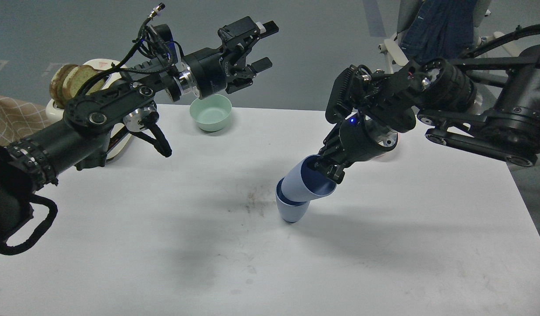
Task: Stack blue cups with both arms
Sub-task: 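Carry the held cup over the placed cup and lower it inside, then open the right gripper and lift it away from the stacked cups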
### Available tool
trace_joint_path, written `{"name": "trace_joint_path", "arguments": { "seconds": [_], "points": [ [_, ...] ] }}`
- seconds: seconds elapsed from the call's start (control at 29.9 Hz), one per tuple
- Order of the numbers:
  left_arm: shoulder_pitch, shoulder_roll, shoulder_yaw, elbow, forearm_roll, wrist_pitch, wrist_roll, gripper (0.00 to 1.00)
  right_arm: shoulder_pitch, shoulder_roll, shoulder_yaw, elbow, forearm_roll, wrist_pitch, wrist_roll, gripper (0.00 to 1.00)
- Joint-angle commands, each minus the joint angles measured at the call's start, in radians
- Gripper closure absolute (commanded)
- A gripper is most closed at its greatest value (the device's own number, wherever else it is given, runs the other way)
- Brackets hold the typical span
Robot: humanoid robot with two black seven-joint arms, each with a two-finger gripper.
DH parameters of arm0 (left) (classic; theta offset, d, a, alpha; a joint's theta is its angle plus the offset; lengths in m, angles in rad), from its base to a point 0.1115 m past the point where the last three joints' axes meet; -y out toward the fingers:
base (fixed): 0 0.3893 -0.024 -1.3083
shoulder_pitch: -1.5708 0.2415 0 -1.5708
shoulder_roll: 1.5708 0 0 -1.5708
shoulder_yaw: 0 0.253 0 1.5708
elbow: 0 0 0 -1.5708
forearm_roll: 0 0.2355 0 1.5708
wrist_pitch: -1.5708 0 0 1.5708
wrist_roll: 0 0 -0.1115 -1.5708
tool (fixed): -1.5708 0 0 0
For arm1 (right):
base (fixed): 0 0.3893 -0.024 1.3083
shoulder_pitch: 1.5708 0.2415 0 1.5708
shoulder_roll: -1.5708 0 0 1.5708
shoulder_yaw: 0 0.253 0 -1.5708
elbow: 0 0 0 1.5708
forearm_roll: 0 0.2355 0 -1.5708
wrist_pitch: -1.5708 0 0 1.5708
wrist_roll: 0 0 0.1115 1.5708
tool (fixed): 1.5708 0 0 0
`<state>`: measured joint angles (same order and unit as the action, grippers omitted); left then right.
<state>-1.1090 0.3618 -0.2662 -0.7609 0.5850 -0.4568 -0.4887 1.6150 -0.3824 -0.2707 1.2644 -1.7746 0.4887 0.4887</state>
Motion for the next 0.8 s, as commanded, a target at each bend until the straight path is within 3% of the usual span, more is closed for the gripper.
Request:
{"name": "trace_joint_path", "arguments": {
  "seconds": [0.0,0.03,0.1,0.17,0.23,0.5,0.77],
  "points": [
    [0.001,0.002,-0.001,0.000,-0.001,0.000,0.000,0.03,-0.001,0.005,0.002,-0.002,0.000,0.000,0.000,0.70],
    [0.001,0.003,-0.001,0.000,-0.001,0.000,0.000,0.03,-0.001,0.005,0.002,-0.002,0.000,0.000,0.000,0.67],
    [0.001,0.006,-0.001,0.000,-0.001,0.000,0.000,0.03,-0.006,0.007,0.007,-0.002,0.000,0.000,0.000,0.46],
    [0.001,0.006,-0.001,0.000,-0.001,0.000,0.000,0.03,-0.004,0.007,0.008,0.000,0.001,0.000,0.000,0.15],
    [0.001,0.006,-0.001,0.000,-0.001,0.000,0.000,0.03,-0.004,0.007,0.008,0.000,0.001,0.000,0.000,0.04],
    [0.003,0.008,0.001,0.002,-0.004,0.004,0.000,0.03,-0.041,-0.006,0.217,0.000,0.007,0.000,0.000,0.00],
    [0.003,0.009,0.001,0.014,-0.008,0.013,0.000,0.03,-0.139,-0.042,0.589,-0.020,0.012,0.000,0.000,0.00]
  ]
}}
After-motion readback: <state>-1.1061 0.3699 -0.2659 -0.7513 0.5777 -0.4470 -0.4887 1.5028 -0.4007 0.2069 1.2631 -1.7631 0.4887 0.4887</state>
